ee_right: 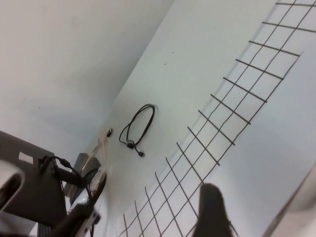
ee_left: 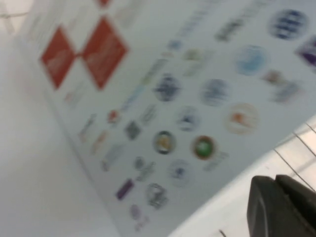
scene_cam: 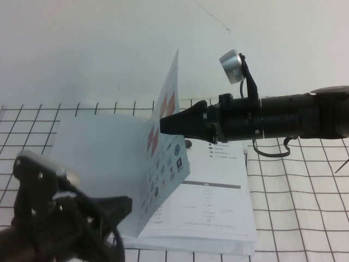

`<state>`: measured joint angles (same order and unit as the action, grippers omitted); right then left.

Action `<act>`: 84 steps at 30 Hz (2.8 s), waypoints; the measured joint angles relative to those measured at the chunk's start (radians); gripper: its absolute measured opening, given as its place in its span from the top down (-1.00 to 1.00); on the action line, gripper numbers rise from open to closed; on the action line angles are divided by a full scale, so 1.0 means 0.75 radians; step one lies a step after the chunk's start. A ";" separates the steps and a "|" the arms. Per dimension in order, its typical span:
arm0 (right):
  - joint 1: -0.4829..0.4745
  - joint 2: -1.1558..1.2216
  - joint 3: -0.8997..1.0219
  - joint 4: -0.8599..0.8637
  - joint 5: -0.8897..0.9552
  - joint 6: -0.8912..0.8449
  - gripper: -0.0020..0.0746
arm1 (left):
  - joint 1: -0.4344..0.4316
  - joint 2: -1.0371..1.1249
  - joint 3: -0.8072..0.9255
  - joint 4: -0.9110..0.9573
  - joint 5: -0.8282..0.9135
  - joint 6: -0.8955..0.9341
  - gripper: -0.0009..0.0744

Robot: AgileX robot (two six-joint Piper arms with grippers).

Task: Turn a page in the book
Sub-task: Open the closed book

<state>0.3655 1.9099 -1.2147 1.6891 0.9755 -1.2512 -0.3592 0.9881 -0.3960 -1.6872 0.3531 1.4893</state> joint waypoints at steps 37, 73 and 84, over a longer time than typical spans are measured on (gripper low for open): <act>0.093 -0.095 -0.016 0.000 0.050 -0.039 -0.23 | -0.572 0.353 -0.259 -0.070 -0.804 -0.318 0.98; 0.095 0.189 -0.016 -0.593 -0.370 0.107 0.36 | -0.572 0.526 -0.056 -0.102 -1.020 -0.511 0.98; 0.095 0.192 -0.016 -0.593 -0.370 0.115 0.73 | -0.572 0.718 -0.056 -0.094 -0.895 -0.612 0.98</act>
<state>0.4368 2.0541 -1.2268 1.2442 0.6984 -1.1650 -0.7884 1.5264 -0.4379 -1.7578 -0.3180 1.0299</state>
